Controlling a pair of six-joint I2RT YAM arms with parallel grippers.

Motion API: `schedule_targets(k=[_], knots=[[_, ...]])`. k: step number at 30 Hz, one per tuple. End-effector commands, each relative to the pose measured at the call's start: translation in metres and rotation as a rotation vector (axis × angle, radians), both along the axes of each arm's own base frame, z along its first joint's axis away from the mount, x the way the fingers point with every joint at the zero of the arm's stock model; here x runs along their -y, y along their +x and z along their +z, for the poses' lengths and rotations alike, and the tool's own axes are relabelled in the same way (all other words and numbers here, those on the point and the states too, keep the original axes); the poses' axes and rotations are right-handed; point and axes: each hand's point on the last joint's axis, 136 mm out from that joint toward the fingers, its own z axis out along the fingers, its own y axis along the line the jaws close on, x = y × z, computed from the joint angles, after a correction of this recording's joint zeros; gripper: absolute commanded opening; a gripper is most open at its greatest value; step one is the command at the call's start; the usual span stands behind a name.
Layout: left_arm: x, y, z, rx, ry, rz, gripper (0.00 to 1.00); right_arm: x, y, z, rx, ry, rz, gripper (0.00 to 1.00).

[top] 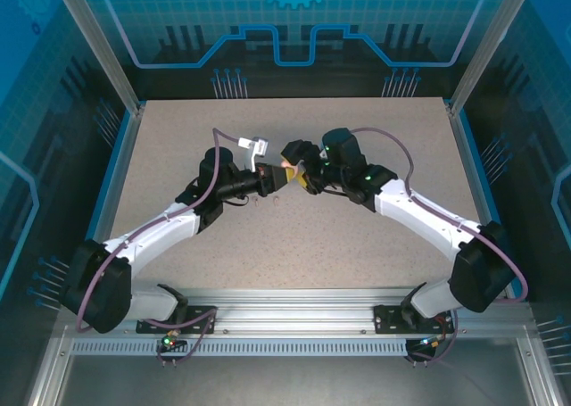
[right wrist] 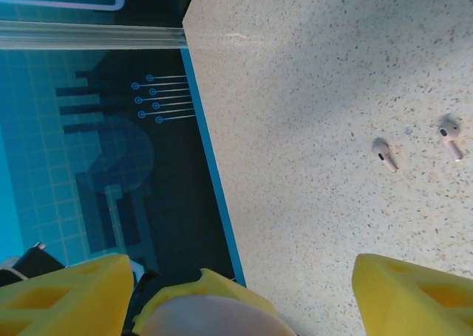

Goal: Insert the wireless bluetooth earbuds into the charging case

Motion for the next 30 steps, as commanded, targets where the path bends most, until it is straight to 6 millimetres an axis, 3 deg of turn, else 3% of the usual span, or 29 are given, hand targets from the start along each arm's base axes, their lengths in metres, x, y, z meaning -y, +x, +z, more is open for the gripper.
schedule_targets(k=[1, 4, 15, 19, 22, 30], knots=[[-0.003, 0.0, 0.019, 0.095, -0.017, 0.026, 0.0, -0.011, 0.003, 0.009, -0.003, 0.034, -0.036, 0.75], [-0.003, -0.001, 0.02, 0.099, -0.02, 0.028, 0.0, -0.015, 0.003, 0.01, -0.002, 0.038, -0.033, 0.71], [-0.005, -0.002, 0.017, 0.097, -0.022, 0.036, 0.0, -0.011, 0.004, 0.008, 0.003, 0.022, -0.056, 0.36], [-0.011, -0.001, 0.018, 0.109, -0.026, 0.072, 0.18, -0.008, 0.006, 0.006, 0.0, 0.019, -0.066, 0.33], [-0.013, 0.0, 0.018, 0.114, -0.032, 0.091, 0.25, -0.007, 0.006, 0.005, -0.002, 0.017, -0.069, 0.33], [-0.015, 0.002, 0.02, 0.118, -0.045, 0.108, 0.31, -0.005, 0.006, 0.003, -0.009, 0.014, -0.071, 0.33]])
